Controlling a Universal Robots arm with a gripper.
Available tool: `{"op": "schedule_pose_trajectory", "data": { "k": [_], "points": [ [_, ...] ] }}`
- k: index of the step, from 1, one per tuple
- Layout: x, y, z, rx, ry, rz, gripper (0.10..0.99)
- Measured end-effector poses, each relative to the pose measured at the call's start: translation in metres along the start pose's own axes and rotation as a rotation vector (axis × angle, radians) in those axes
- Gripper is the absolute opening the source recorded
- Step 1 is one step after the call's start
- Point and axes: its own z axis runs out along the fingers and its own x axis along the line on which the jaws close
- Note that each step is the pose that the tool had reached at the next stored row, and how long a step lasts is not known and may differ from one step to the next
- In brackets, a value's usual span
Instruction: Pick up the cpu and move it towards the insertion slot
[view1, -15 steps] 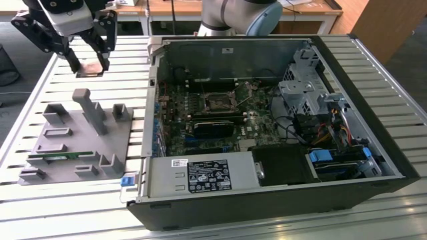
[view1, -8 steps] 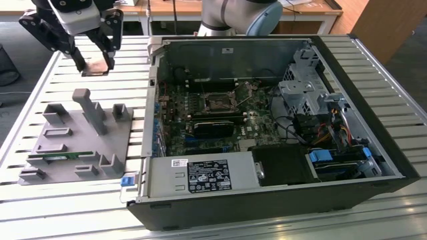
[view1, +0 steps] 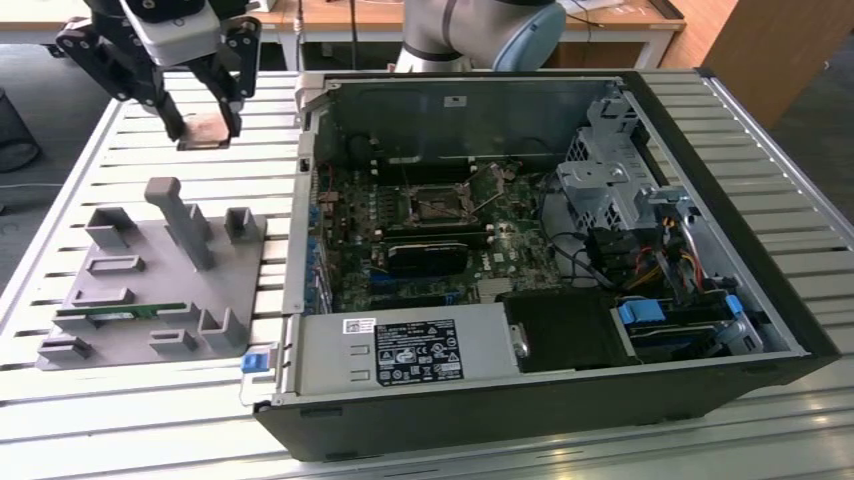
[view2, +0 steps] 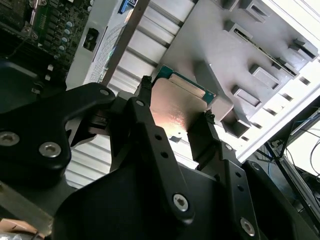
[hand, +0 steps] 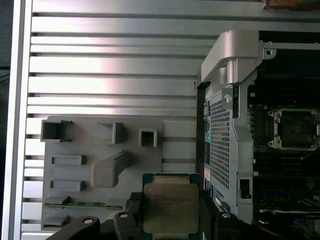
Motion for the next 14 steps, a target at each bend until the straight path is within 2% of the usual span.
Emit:
{"op": "schedule_pose_trajectory", "data": {
  "k": [14],
  "points": [
    [-0.0205, 0.0046, 0.0004, 0.000, -0.0001, 0.000, 0.537]
  ]
}}
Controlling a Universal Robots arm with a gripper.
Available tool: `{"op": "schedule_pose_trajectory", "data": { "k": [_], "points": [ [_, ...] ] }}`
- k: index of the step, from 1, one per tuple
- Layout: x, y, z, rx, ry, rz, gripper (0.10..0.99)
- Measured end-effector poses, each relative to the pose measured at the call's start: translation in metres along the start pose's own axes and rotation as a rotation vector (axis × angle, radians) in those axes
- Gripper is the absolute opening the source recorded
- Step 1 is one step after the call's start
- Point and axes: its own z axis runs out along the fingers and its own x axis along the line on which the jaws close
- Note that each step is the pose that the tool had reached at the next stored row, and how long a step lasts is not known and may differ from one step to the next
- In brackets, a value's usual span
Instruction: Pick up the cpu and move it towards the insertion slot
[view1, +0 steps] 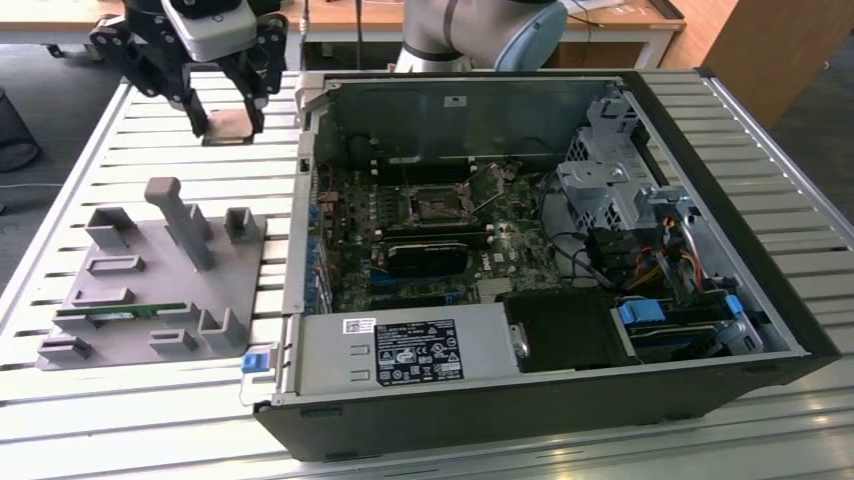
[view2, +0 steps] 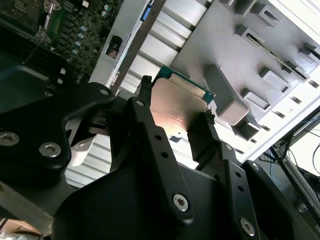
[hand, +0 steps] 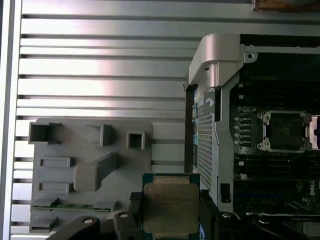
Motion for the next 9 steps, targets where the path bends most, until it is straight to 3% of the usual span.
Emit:
{"op": "schedule_pose_trajectory", "data": {
  "k": [9],
  "points": [
    [-0.0147, 0.0042, 0.0002, 0.000, 0.0001, 0.000, 0.537]
  ]
}}
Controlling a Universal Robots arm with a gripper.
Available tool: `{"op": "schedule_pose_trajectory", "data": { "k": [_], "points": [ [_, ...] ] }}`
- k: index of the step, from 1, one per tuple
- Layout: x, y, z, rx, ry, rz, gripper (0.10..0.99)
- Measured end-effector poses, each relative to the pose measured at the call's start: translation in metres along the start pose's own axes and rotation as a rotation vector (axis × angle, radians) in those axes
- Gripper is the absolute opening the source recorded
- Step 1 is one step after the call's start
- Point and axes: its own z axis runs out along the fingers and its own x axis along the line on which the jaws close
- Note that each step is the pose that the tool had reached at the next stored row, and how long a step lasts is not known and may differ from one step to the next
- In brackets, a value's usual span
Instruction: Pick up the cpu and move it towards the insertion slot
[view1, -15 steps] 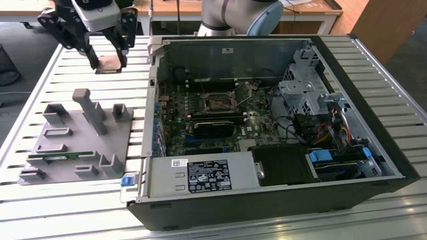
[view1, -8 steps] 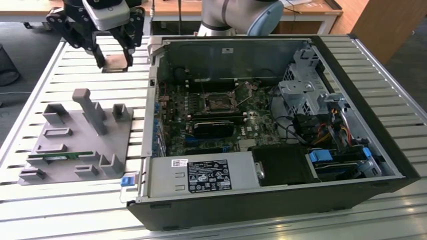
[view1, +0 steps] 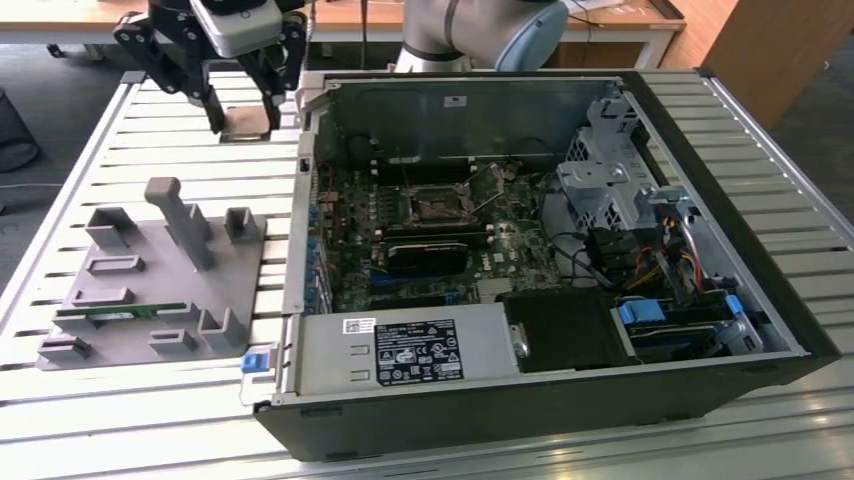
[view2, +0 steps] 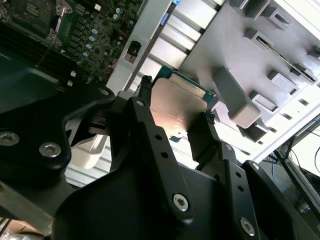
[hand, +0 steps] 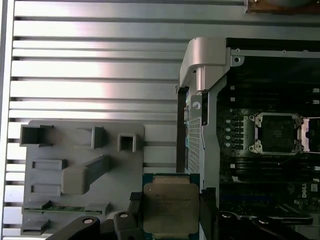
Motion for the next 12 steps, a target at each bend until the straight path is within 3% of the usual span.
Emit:
{"op": "schedule_pose_trajectory", "data": {
  "k": [12],
  "points": [
    [-0.0220, 0.0058, 0.0004, 0.000, 0.0000, 0.000, 0.537]
  ]
}}
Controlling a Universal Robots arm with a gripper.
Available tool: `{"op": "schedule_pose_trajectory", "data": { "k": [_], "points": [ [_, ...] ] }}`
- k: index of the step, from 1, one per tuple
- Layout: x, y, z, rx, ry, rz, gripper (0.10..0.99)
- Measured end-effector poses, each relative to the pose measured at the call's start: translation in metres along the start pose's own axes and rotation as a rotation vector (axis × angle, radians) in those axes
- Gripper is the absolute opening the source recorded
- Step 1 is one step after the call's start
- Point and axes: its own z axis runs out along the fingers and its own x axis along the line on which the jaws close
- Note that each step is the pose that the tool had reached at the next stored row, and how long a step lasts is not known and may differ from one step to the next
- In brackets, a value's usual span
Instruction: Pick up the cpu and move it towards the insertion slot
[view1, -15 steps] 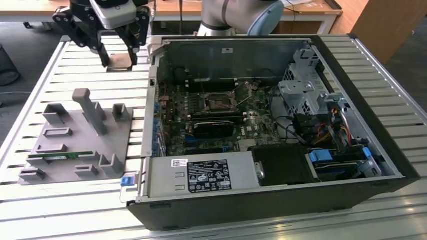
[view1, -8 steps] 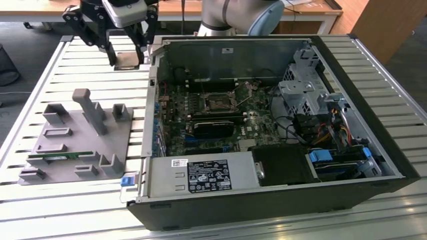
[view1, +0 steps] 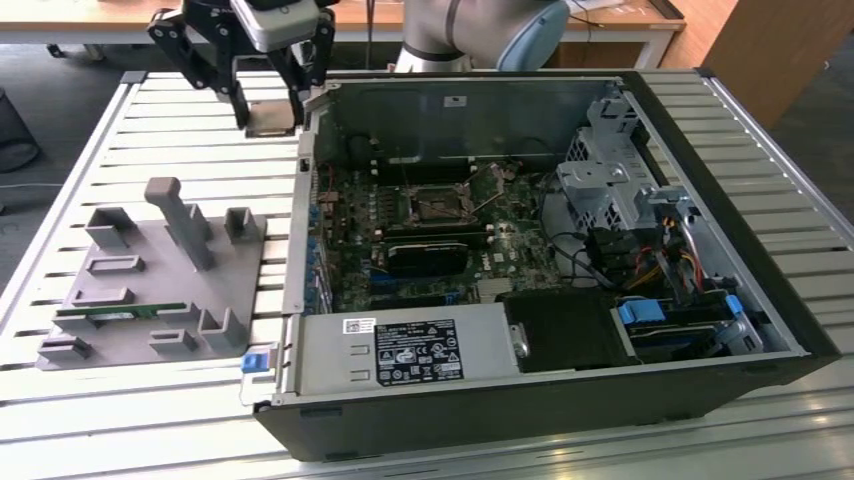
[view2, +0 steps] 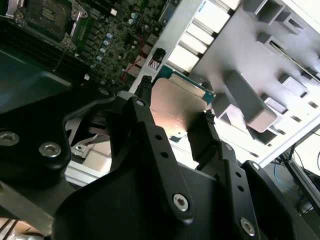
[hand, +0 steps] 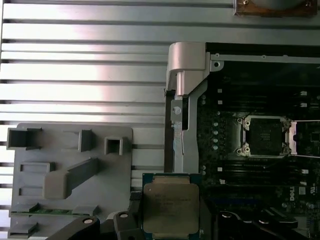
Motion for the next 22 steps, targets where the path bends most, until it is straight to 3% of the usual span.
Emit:
{"op": "schedule_pose_trajectory", "data": {
  "k": [22],
  "points": [
    [-0.0376, 0.0106, 0.0007, 0.000, 0.0000, 0.000, 0.537]
  ]
}}
